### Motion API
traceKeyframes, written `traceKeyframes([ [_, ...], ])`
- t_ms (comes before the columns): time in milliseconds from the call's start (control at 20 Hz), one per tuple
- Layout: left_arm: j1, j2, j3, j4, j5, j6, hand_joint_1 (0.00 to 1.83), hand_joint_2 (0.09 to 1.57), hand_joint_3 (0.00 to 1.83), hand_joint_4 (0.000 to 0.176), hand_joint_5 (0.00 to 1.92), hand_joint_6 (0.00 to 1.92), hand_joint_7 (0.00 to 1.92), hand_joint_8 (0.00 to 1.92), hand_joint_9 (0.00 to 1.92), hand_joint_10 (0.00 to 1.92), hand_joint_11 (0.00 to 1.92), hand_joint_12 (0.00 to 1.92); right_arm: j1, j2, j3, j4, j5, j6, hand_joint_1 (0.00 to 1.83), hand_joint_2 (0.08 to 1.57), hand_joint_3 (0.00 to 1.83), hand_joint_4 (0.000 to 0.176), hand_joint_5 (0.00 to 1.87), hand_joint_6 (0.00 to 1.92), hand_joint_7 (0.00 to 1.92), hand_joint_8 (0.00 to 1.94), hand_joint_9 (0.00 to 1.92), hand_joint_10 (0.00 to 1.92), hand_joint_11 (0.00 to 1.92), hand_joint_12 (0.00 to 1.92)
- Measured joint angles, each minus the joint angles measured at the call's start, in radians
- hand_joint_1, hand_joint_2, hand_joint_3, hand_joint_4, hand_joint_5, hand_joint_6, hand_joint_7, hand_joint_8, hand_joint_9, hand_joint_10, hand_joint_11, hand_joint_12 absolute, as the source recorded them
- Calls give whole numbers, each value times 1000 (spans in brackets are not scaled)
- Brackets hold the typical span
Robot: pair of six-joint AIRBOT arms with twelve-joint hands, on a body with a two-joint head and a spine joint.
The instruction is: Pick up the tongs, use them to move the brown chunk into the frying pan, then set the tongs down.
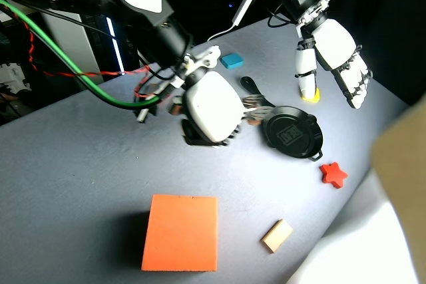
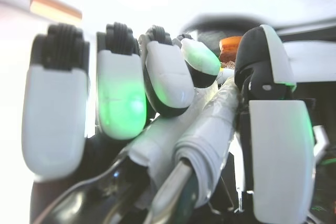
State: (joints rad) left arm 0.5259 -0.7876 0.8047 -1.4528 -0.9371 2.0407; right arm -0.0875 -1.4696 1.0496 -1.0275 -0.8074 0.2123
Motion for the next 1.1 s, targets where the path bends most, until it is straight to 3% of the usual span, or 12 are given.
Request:
traceKeyframes([
  [100, 1, 0, 7, 1, 0, 0, 68, 1271, 0, 0, 124, 9, 159, 4, 159, 5, 0, 556, 8, -50, 69, -9, 27, 0, 839, 1439, 0, 176, 1362, 1912, 1614, 1941, 1731, 1921, 1742, 1921],
  [250, 3, 0, 13, 0, 1, -2, 11, 1279, 2, 0, 98, 0, 134, 1, 129, 1, 0, 482, 8, -135, 172, -8, 72, 0, 828, 1440, 0, 176, 1366, 1920, 1617, 1941, 1732, 1921, 1742, 1921],
  [400, 13, 0, 23, -1, 0, 2, 51, 1280, 0, 0, 106, 3, 148, 3, 144, 5, 0, 492, -12, -187, 233, -84, 126, 23, 805, 1452, 4, 176, 1349, 1903, 1609, 1935, 1723, 1921, 1745, 1921],
  [750, 15, 0, 24, 3, 2, 16, 14, 1291, 1, 0, 88, 2, 132, 2, 136, 3, 0, 501, -59, -237, 307, -89, 171, 28, 772, 1445, 0, 176, 1314, 1871, 1579, 1935, 1696, 1921, 1717, 1921],
  [1050, 1, 1, 32, 31, 2, 20, 2, 1294, 2, 0, 73, 5, 133, 7, 129, 5, 0, 467, -93, -237, 311, -86, 188, 19, 696, 1436, 0, 176, 1175, 1834, 1478, 1924, 1603, 1921, 1619, 1921],
  [1100, -1, 1, 32, 31, 2, 20, 0, 1295, 3, 0, 65, 2, 120, 1, 125, 3, 0, 465, -93, -237, 311, -89, 188, 19, 697, 1428, 1, 0, 1068, 1786, 1416, 1870, 1530, 1921, 1518, 1921],
])
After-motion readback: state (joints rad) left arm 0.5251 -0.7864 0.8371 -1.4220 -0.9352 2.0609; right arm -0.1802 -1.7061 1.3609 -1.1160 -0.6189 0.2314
